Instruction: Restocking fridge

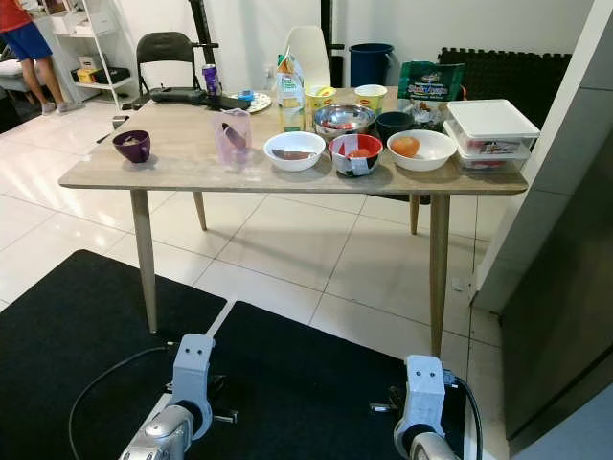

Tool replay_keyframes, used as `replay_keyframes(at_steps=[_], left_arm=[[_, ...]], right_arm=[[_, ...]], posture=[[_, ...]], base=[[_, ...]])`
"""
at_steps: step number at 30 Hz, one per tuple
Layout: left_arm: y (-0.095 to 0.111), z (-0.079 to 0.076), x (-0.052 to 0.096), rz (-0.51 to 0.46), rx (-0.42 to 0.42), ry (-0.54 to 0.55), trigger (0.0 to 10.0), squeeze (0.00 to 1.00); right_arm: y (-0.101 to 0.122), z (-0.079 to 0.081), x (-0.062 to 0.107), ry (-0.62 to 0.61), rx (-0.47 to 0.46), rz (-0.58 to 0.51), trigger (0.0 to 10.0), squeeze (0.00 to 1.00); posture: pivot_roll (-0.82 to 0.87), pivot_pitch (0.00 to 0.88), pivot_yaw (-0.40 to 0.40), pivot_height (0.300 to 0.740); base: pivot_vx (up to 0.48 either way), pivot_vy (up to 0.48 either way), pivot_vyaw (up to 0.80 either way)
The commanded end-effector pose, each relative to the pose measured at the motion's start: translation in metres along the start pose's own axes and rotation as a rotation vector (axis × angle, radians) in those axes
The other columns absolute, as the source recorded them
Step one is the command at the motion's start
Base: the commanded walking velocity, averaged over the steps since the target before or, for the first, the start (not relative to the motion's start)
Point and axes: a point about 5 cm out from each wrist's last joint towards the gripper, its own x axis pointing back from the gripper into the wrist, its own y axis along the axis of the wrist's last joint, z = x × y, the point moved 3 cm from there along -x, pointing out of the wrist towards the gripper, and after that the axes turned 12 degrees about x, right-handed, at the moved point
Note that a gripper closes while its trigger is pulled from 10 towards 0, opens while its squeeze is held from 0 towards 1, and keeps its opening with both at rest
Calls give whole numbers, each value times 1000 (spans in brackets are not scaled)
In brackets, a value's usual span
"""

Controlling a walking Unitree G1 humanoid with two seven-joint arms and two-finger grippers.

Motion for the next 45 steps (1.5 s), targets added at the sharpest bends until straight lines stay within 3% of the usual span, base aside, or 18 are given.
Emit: replay_keyframes(at_steps=[1, 45], left_arm=[[-3, 5, 3, 6, 13, 11, 10000, 0], [1, 6, 3, 0, 12, 2, 10000, 0]], right_arm=[[-5, 2, 2, 4, -2, 17, 10000, 0], [-4, 7, 1, 20, -25, 4, 10000, 0]], posture=[[-57, 111, 75, 740], [-49, 110, 83, 740]], base=[[0, 0, 0], [308, 0, -50]])
